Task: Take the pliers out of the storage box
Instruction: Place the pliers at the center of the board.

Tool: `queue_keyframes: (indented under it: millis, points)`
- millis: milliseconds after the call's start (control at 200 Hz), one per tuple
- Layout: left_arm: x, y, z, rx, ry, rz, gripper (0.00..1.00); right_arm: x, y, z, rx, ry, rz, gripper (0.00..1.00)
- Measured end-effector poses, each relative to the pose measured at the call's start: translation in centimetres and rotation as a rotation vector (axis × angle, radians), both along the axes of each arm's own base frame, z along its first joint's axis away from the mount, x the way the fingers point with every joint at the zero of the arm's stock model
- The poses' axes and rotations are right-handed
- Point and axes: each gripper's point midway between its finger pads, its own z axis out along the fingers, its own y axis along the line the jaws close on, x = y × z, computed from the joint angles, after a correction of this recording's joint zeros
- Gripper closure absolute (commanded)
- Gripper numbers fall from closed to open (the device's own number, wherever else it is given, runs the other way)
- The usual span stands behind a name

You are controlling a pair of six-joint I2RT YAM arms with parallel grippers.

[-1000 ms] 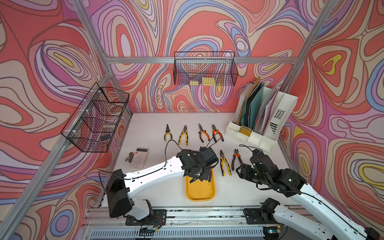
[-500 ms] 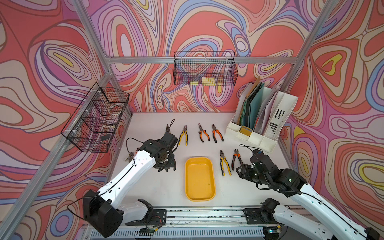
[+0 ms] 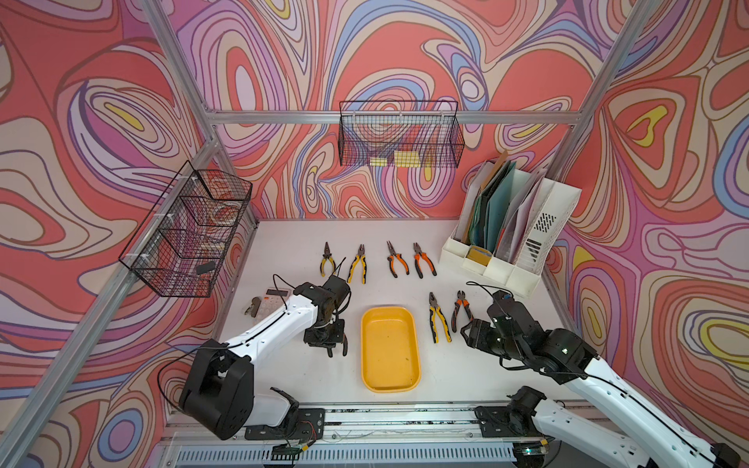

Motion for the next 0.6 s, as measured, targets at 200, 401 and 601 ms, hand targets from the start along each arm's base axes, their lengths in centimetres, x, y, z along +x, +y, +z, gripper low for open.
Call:
queue_keyframes:
  millis: [200, 401, 601]
  points:
    - [0.0, -0.3, -4.2, 0.019, 0.067, 0.02, 1.0, 0.1, 0.0, 0.0, -0.001, -0.003, -0.002, 0.4]
    - [1.0, -0.3, -4.5, 0.031, 0.033, 0.022, 1.0, 0.1, -0.3, 0.0, -0.015, -0.009, -0.01, 0.35]
    - [2.4, -0.1, -4.6, 0.075, 0.013, 0.019, 0.55, 0.1, -0.3, -0.1, -0.019, -0.004, -0.009, 0.29]
